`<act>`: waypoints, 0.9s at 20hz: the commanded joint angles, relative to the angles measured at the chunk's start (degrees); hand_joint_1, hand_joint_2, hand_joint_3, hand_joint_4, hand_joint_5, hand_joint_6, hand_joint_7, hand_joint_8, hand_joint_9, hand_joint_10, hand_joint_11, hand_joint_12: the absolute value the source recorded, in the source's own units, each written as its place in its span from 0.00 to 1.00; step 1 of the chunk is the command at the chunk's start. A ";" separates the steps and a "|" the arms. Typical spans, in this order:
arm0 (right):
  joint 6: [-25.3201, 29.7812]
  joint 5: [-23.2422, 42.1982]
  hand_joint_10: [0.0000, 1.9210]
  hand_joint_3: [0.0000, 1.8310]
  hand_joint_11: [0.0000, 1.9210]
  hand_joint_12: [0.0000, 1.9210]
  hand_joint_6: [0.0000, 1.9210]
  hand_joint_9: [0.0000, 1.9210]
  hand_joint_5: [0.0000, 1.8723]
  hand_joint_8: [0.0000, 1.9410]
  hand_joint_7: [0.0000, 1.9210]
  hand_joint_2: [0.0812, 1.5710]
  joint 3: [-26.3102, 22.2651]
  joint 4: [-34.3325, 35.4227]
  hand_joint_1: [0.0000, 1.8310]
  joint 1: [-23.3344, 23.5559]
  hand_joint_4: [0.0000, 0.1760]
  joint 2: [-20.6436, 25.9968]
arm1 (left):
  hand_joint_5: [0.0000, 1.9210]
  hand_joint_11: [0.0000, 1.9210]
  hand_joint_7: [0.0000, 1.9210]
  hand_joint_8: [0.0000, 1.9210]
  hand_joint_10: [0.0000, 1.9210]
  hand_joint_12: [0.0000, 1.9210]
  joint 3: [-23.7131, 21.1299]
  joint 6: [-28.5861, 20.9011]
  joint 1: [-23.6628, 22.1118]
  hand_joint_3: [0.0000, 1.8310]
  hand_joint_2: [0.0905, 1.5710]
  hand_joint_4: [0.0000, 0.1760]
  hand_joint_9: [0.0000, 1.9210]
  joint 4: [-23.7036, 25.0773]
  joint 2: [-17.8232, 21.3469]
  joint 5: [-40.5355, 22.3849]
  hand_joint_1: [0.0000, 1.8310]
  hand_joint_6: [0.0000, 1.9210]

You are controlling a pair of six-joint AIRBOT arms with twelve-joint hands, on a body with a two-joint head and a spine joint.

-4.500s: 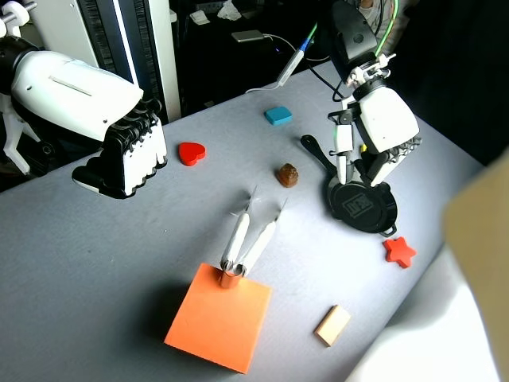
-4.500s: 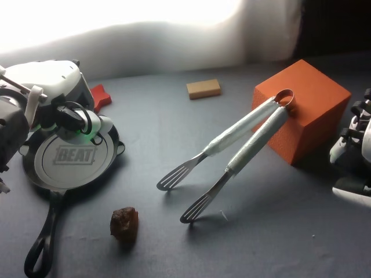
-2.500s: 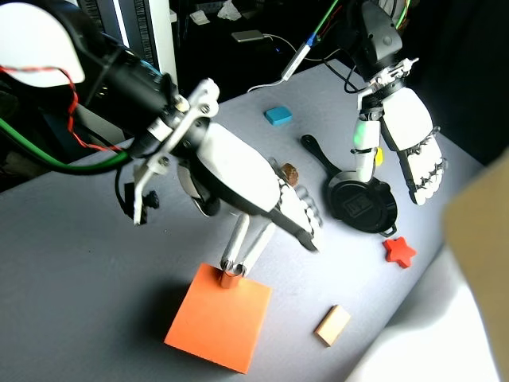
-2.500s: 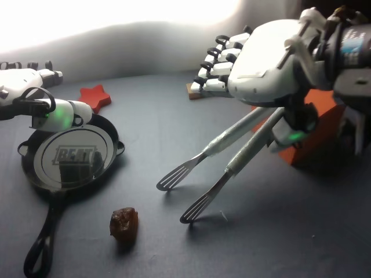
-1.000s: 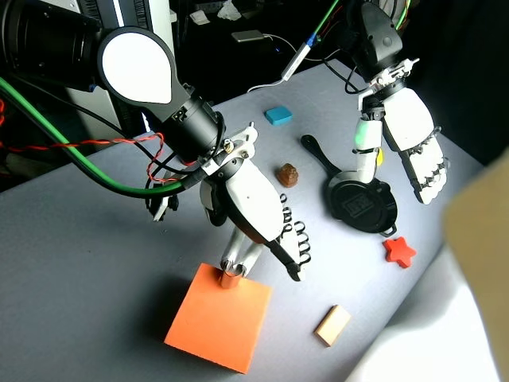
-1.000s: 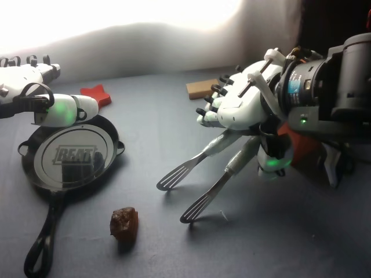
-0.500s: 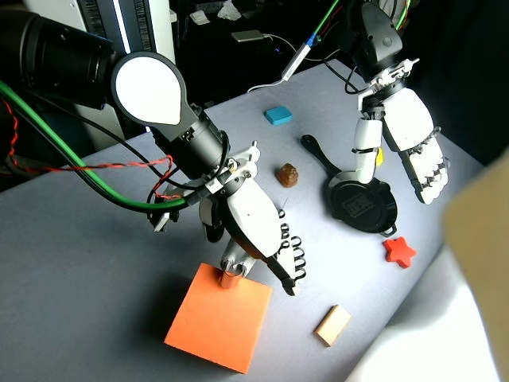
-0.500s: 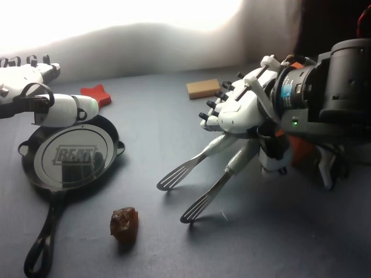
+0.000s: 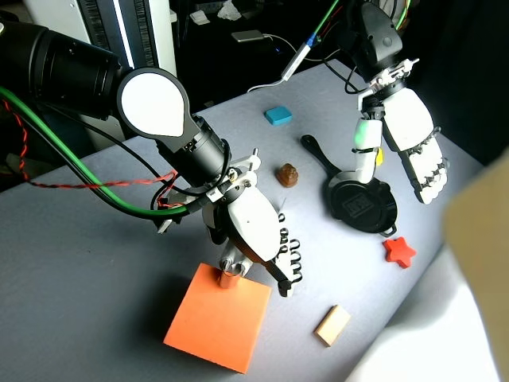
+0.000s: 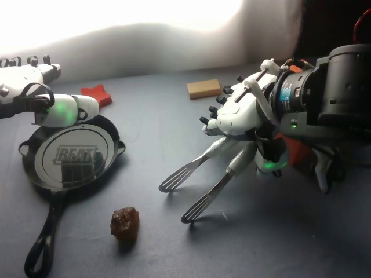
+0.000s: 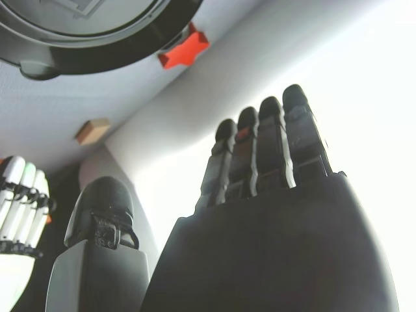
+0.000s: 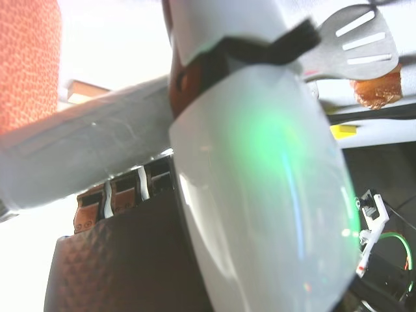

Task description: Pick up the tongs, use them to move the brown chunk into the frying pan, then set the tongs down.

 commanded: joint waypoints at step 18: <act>-0.63 1.43 0.03 0.00 0.13 0.66 0.02 0.41 0.40 0.01 0.42 0.68 0.11 -0.55 0.58 0.53 0.00 0.21 | 0.02 0.00 0.02 0.00 0.00 0.09 -0.15 0.04 -1.07 0.00 0.76 0.00 0.02 3.39 0.52 -2.69 0.00 0.00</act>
